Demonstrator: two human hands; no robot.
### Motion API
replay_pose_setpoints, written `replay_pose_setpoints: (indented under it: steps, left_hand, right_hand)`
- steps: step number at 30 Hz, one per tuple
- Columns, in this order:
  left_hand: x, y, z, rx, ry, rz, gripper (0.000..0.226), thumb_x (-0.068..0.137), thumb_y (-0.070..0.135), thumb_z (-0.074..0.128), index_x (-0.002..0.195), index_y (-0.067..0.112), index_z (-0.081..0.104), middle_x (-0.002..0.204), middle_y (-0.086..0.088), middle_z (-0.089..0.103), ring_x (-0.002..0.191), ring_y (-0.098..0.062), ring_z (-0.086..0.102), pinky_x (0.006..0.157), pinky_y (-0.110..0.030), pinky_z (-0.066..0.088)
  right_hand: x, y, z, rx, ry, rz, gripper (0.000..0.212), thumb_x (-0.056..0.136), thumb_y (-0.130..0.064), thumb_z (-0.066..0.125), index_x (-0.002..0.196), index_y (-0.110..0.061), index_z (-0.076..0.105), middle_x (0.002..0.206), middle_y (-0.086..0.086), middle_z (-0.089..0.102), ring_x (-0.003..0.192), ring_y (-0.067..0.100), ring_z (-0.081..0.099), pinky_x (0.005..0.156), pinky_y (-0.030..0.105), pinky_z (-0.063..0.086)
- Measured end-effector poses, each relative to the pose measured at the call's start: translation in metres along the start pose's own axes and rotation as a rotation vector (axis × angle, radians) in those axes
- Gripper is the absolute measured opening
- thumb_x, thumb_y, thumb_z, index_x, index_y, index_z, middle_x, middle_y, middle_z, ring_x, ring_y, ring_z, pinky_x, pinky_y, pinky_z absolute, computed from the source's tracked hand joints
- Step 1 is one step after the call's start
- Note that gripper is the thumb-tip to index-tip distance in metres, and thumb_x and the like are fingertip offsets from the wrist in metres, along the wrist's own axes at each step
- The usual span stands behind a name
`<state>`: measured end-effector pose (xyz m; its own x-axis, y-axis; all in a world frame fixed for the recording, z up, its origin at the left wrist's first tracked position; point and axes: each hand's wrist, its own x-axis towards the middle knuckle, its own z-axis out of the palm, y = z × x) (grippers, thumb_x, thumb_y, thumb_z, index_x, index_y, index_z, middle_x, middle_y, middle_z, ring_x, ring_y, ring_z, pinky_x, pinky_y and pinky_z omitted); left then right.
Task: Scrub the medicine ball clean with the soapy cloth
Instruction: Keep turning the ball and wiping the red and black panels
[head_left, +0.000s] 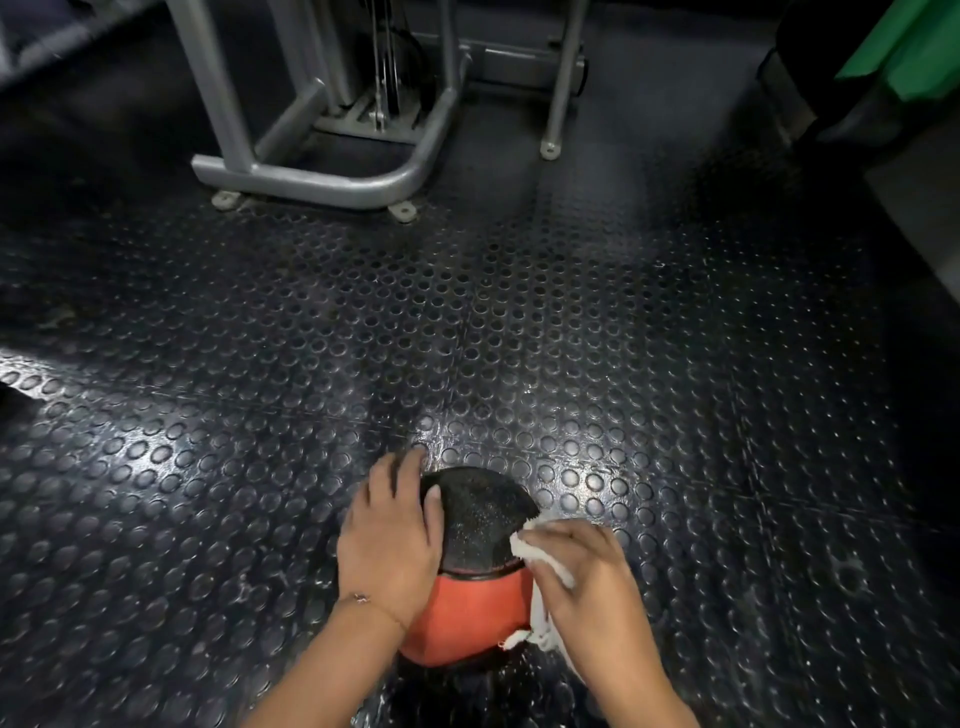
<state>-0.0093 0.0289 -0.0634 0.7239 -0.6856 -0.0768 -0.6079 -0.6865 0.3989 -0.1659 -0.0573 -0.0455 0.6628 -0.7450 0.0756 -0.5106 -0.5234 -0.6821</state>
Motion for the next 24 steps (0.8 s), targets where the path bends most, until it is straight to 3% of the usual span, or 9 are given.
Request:
replay_pose_setpoints:
  steps: [2, 6, 9, 11, 14, 19, 24]
  left_hand:
    - [-0.006, 0.007, 0.007, -0.127, -0.069, -0.182, 0.061, 0.095, 0.050, 0.010, 0.147, 0.021, 0.024, 0.149, -0.006, 0.029, 0.136, -0.024, 0.032, 0.109, -0.039, 0.034]
    - [-0.010, 0.009, 0.023, -0.254, -0.006, -0.123, 0.084, 0.079, 0.057, -0.006, 0.143, 0.022, 0.037, 0.145, 0.000, 0.037, 0.132, -0.018, 0.034, 0.110, -0.034, 0.030]
    - [0.005, 0.008, 0.023, -0.212, -0.023, -0.125, 0.064, 0.092, 0.048, 0.005, 0.140, 0.025, 0.040, 0.143, 0.004, 0.039, 0.129, -0.016, 0.038, 0.103, -0.032, 0.034]
    - [0.012, 0.005, 0.022, -0.183, -0.068, -0.102, 0.053, 0.098, 0.039, 0.011, 0.141, 0.027, 0.039, 0.145, 0.005, 0.037, 0.129, -0.016, 0.038, 0.103, -0.032, 0.036]
    - [0.009, 0.004, 0.021, -0.178, -0.094, -0.028, 0.063, 0.090, 0.043, 0.006, 0.142, 0.028, 0.037, 0.147, 0.007, 0.035, 0.133, -0.015, 0.034, 0.107, -0.030, 0.032]
    - [0.002, 0.004, 0.020, -0.158, -0.092, 0.002, 0.065, 0.087, 0.042, 0.006, 0.143, 0.030, 0.036, 0.148, 0.010, 0.034, 0.134, -0.013, 0.031, 0.108, -0.028, 0.028]
    - [0.006, -0.005, 0.018, -0.155, -0.094, 0.059, 0.074, 0.083, 0.051, -0.005, 0.141, 0.034, 0.037, 0.145, 0.013, 0.035, 0.132, -0.008, 0.033, 0.104, -0.023, 0.030]
  right_hand:
    - [0.010, -0.009, 0.000, 0.043, 0.037, 0.011, 0.026, 0.081, -0.008, 0.065, 0.101, -0.023, 0.068, 0.097, -0.034, 0.046, 0.101, 0.001, 0.042, 0.083, 0.006, 0.029]
    - [0.043, -0.020, 0.007, -0.062, 0.009, 0.010, 0.016, 0.084, -0.013, 0.062, 0.098, -0.017, 0.069, 0.104, -0.010, 0.059, 0.098, 0.008, 0.037, 0.080, 0.011, 0.029]
    - [0.040, -0.017, 0.006, -0.070, -0.082, -0.013, 0.020, 0.086, -0.023, 0.060, 0.104, -0.021, 0.069, 0.114, -0.012, 0.052, 0.108, 0.007, 0.033, 0.090, 0.017, 0.029]
    - [0.022, -0.018, 0.004, -0.092, -0.119, -0.092, 0.018, 0.082, -0.018, 0.065, 0.099, -0.023, 0.071, 0.115, -0.011, 0.050, 0.111, 0.010, 0.033, 0.095, 0.021, 0.027]
    - [0.026, -0.014, 0.003, -0.107, -0.077, -0.107, 0.019, 0.075, -0.007, 0.071, 0.087, -0.020, 0.073, 0.107, -0.002, 0.060, 0.105, 0.018, 0.044, 0.088, 0.026, 0.038]
    - [0.078, -0.010, 0.005, -0.133, -0.173, 0.008, 0.025, 0.093, -0.021, 0.051, 0.112, -0.015, 0.064, 0.115, -0.001, 0.055, 0.111, 0.016, 0.038, 0.096, 0.024, 0.029]
    - [0.053, -0.015, -0.008, -0.234, -0.334, -0.081, 0.030, 0.095, -0.020, 0.047, 0.124, -0.020, 0.055, 0.133, -0.001, 0.035, 0.122, 0.019, 0.031, 0.106, 0.031, 0.030]
